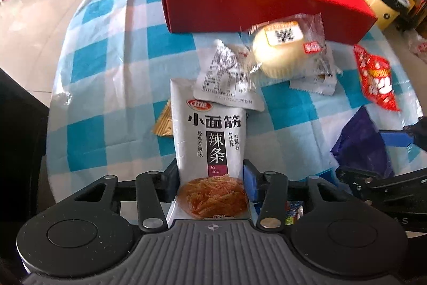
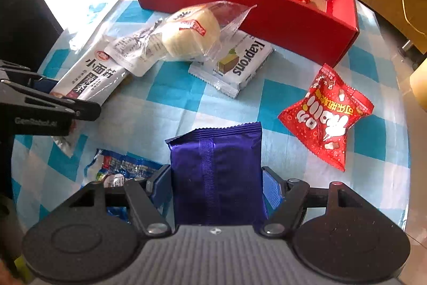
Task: Organize snacks
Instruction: 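Grasp the white spicy-strip bag with the left tool while the right tool grasps the purple biscuit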
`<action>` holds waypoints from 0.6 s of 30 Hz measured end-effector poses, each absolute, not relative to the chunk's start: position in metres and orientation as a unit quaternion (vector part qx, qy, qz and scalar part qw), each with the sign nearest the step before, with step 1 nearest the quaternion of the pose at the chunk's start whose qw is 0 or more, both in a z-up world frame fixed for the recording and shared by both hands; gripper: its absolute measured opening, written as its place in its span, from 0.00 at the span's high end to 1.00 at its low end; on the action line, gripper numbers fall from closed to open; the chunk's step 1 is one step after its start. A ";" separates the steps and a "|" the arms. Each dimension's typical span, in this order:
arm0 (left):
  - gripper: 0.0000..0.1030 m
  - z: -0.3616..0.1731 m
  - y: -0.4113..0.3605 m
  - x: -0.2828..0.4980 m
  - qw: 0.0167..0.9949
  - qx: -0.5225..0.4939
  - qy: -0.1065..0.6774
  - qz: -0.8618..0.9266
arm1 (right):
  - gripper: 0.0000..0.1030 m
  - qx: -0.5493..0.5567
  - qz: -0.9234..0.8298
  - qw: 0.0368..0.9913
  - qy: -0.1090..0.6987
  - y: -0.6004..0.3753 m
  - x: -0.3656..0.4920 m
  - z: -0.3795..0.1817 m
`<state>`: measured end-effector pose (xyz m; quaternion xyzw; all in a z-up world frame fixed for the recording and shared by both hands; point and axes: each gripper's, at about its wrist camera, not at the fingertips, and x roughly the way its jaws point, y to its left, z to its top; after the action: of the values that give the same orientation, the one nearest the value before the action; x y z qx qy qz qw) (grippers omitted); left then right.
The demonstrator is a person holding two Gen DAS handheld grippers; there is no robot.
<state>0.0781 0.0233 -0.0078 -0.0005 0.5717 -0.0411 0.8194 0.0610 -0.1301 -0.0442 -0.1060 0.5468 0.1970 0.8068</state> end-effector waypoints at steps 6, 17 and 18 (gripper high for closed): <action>0.48 0.001 0.034 0.072 0.821 -0.022 0.568 -0.045 | 0.35 -0.103 0.204 0.808 0.543 -0.127 0.060 -0.040; 0.43 -0.018 0.028 0.062 0.804 0.011 0.594 -0.037 | 0.35 -0.101 0.215 0.805 0.544 -0.125 0.058 -0.039; 0.42 -0.020 0.026 0.063 0.804 0.016 0.593 -0.035 | 0.35 -0.101 0.216 0.804 0.545 -0.125 0.058 -0.040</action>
<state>0.0634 0.0258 -0.0200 0.0155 0.5934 -0.0354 0.8040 0.0580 -0.1247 -0.0399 -0.1010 0.5451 0.2161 0.8037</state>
